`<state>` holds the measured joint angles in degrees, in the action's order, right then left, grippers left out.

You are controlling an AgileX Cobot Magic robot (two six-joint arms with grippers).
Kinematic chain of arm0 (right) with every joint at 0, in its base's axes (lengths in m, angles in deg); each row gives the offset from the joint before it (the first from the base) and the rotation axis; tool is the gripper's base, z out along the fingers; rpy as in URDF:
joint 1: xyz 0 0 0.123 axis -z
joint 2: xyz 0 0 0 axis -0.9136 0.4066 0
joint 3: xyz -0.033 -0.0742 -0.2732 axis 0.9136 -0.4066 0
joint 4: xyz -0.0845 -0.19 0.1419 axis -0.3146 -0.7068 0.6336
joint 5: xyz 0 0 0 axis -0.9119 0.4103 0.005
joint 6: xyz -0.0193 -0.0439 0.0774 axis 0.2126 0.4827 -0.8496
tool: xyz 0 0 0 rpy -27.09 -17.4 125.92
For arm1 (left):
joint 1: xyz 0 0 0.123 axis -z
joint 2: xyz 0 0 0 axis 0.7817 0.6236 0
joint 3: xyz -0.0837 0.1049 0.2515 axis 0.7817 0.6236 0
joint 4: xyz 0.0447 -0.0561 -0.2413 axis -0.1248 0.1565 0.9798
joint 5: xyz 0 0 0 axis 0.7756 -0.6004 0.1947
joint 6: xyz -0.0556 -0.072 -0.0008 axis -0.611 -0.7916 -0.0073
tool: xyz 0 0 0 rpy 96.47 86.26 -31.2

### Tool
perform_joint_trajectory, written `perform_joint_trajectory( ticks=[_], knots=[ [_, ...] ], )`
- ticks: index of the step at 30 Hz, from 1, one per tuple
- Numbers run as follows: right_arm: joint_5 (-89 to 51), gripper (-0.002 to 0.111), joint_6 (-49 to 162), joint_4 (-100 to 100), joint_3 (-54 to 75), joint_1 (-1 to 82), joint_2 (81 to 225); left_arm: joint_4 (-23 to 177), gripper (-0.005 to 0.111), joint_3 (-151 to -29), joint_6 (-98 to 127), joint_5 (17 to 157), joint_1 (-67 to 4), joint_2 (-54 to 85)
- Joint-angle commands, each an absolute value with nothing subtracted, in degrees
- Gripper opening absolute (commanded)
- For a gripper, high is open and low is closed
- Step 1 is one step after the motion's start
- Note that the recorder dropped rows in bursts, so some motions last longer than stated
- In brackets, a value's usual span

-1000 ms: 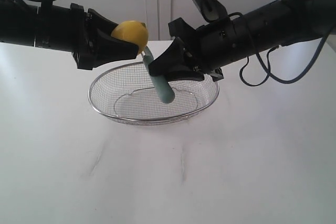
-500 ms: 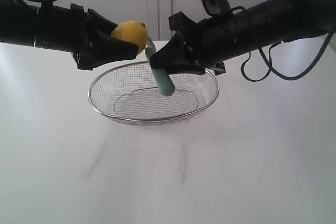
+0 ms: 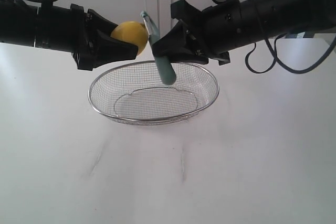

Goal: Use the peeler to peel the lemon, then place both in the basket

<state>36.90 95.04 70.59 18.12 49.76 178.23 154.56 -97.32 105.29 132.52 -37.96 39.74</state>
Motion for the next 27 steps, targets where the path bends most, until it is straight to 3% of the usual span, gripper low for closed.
perform_joint_trajectory(
  ticks=[1, 27],
  knots=[
    [36.18, 0.0, 94.92, 70.22, 18.0, 50.02, 177.14, 156.21, 0.0, -97.37, 105.29, 133.12, -38.17, 39.37],
    [45.2, 0.0, 97.84, 72.69, 18.0, 50.02, 184.33, 156.21, 0.0, -97.37, 106.7, 134.31, -38.17, 39.37]
  ],
)
